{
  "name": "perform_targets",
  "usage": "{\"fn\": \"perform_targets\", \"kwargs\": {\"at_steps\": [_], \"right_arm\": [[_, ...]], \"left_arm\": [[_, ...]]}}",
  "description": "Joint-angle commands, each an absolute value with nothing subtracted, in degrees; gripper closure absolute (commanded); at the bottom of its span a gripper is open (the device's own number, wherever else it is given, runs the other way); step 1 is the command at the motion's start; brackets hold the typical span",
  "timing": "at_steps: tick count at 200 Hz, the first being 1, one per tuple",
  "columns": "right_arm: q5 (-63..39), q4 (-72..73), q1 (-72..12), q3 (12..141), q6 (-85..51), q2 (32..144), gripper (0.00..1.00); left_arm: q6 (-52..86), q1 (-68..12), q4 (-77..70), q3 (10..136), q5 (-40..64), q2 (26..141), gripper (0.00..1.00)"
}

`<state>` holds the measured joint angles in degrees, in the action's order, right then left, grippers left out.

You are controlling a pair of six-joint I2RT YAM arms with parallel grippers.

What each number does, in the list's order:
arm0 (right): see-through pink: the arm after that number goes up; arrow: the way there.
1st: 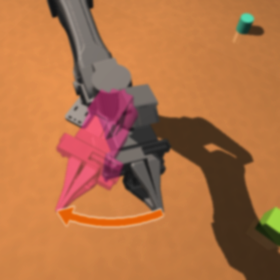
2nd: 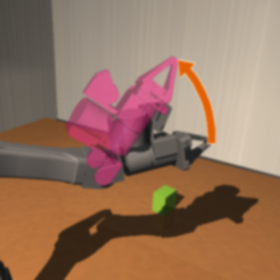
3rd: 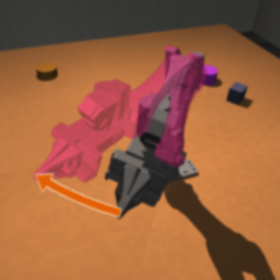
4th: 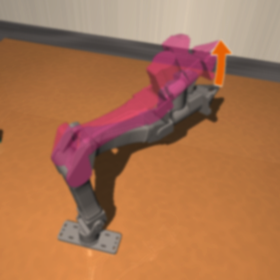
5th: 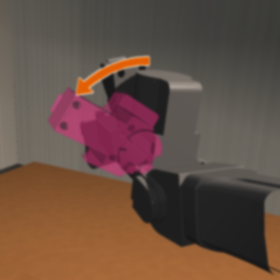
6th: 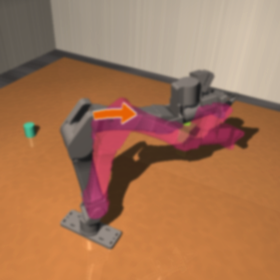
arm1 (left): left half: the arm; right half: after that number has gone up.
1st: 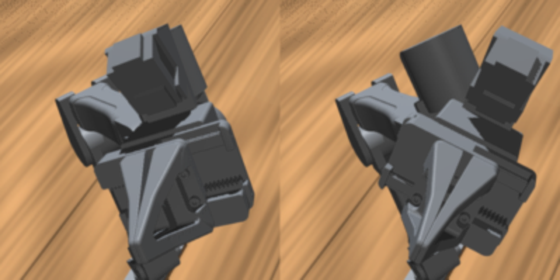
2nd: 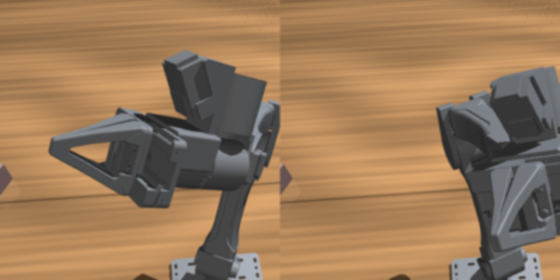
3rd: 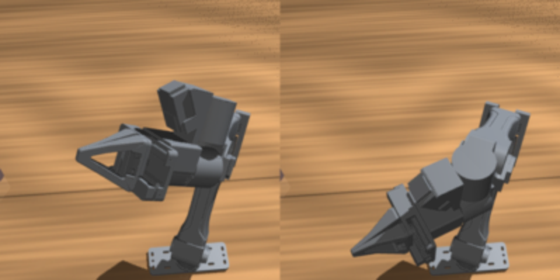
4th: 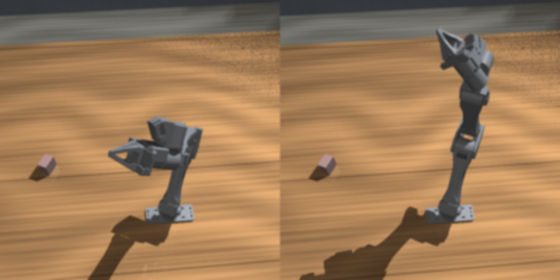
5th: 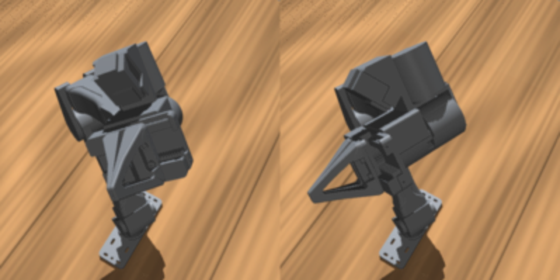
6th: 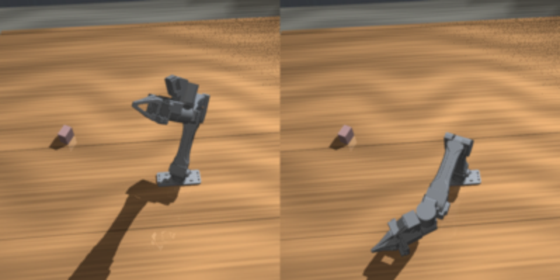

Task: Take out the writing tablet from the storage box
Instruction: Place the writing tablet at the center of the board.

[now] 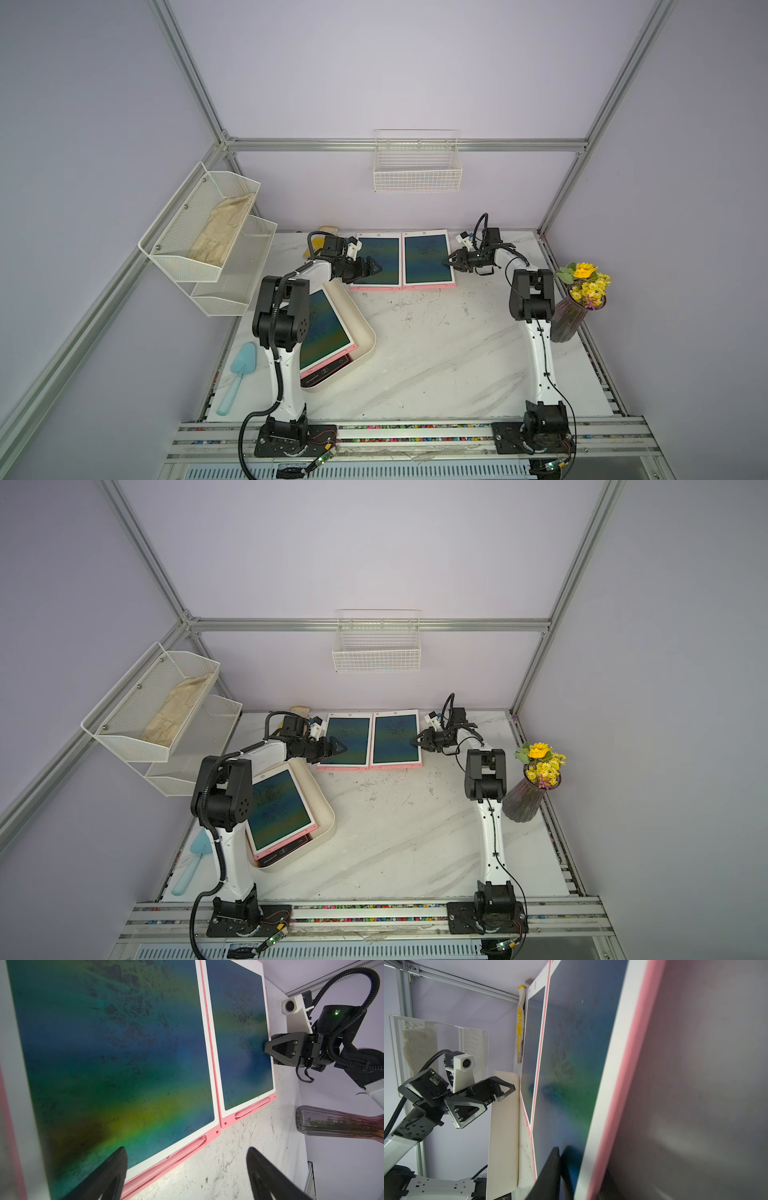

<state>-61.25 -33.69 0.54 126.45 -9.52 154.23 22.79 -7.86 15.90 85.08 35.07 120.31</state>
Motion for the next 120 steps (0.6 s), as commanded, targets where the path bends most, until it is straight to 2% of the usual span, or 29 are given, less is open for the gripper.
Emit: {"fn": "perform_targets", "kwargs": {"at_steps": [1, 69, 84, 120], "right_arm": [[-53.13, -34.16, 0.77, 122.85, -5.75, 156.94, 0.73], [-49.07, -33.75, 0.88, 118.94, -4.53, 155.39, 0.76], [-48.82, -33.65, 0.88, 118.47, -4.4, 155.13, 0.71], [-47.01, -33.64, 1.06, 117.93, -4.25, 154.43, 0.7]], "left_arm": [[22.24, -7.38, 14.44, 90.77, 35.75, 120.51, 0.12], [22.41, -7.38, 14.44, 90.55, 35.97, 120.13, 0.12], [22.42, -7.38, 14.43, 90.35, 36.11, 119.98, 0.12], [22.41, -7.39, 14.46, 90.09, 35.97, 119.64, 0.13]]}}
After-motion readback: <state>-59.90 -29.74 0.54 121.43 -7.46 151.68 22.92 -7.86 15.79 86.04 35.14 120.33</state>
